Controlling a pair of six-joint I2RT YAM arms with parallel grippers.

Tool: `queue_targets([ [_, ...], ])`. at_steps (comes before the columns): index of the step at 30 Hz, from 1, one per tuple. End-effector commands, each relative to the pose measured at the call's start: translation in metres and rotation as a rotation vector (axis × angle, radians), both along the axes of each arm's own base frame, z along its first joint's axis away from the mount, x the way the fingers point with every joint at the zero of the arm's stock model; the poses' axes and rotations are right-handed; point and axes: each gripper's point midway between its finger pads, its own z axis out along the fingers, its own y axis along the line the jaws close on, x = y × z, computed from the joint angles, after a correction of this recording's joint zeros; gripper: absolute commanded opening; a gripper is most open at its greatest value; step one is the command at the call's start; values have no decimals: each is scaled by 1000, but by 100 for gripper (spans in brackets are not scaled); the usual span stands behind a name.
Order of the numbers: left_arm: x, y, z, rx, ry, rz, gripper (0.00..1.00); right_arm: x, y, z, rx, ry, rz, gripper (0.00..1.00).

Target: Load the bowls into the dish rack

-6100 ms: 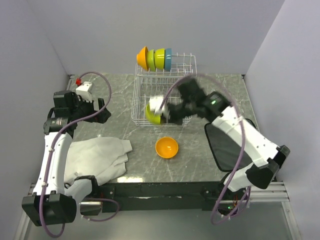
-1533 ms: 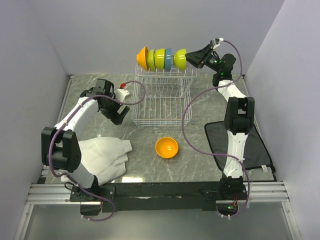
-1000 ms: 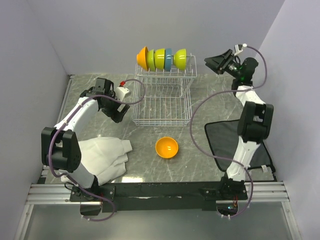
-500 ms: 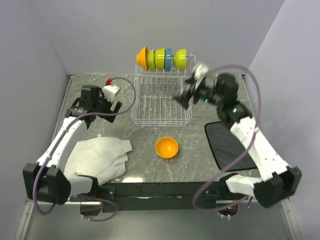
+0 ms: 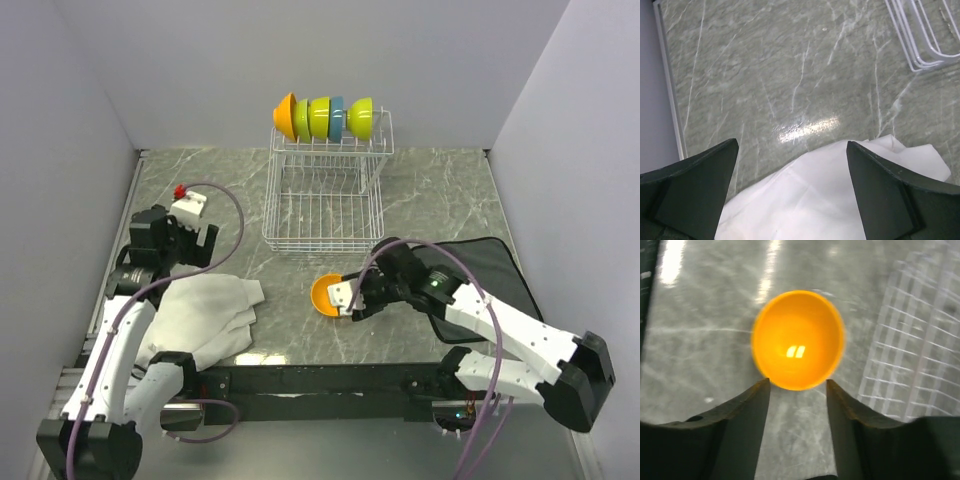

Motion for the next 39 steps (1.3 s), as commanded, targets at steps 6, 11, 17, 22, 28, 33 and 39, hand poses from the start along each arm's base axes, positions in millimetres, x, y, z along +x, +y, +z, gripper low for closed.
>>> queue_targets([
  [6,-25,6,-1,-69,5,35,97,-25,15,-31,-212,37,270,40],
  [11,-27,7,-2,-64,10,37,97,-22,18,-46,-270,79,275,42],
  [17,-24,10,0,-78,9,54,97,-16,18,-62,-309,96,247,43],
  [22,-21,10,-1,-83,11,53,97,-14,16,-75,-318,99,219,43],
  [28,-18,10,-1,-95,9,59,97,-5,20,-81,-323,92,178,31],
  [33,-17,10,0,-89,8,52,97,-3,19,-83,-341,86,179,14],
  [39,-21,9,5,-84,6,36,97,-6,28,-44,-303,88,197,0],
])
